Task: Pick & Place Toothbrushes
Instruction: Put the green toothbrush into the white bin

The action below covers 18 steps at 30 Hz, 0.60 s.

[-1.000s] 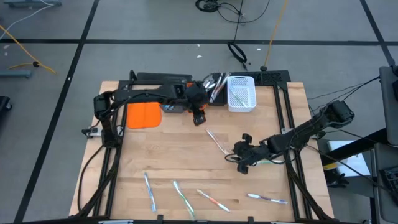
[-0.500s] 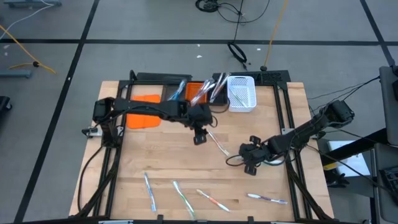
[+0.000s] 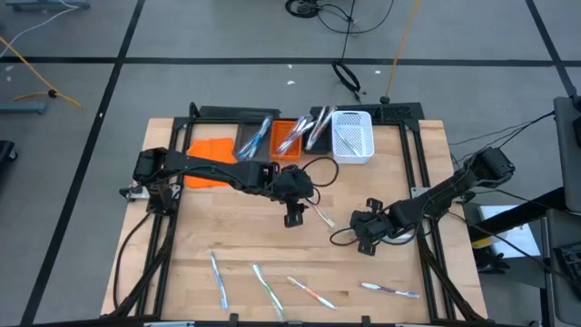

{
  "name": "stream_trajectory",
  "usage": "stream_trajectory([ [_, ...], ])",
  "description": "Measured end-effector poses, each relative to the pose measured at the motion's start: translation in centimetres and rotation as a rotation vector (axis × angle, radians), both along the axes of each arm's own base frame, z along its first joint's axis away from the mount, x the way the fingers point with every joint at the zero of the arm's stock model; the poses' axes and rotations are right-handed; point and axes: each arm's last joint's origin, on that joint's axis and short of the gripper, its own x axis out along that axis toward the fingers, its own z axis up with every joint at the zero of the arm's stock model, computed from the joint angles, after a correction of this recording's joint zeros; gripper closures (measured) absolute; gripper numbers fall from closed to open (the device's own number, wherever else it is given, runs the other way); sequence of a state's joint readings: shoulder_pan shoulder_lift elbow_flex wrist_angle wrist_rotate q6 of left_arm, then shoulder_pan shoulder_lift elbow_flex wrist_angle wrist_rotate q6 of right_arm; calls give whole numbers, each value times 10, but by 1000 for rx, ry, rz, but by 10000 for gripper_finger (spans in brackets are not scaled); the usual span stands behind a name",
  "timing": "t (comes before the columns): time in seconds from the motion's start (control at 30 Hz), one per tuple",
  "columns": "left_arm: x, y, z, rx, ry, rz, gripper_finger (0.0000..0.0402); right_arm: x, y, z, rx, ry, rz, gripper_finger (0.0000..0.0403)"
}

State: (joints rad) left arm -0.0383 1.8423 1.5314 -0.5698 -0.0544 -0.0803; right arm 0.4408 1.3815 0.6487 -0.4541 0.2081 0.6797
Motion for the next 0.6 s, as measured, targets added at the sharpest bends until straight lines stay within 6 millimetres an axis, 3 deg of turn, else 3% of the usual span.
stream_trajectory([
  [0.1,0,-2,0,0,-3,-4,206,0,0,-1,-2,6,-3,374],
  [0.17,0,-2,0,0,-4,-3,206,1,0,-1,-3,-4,11,393],
  [0.47,2,-2,2,1,-31,-3,206,9,0,7,-88,-115,5,402],
  [0.6,4,-2,3,0,-51,-3,206,12,-1,25,-143,-226,-27,402],
])
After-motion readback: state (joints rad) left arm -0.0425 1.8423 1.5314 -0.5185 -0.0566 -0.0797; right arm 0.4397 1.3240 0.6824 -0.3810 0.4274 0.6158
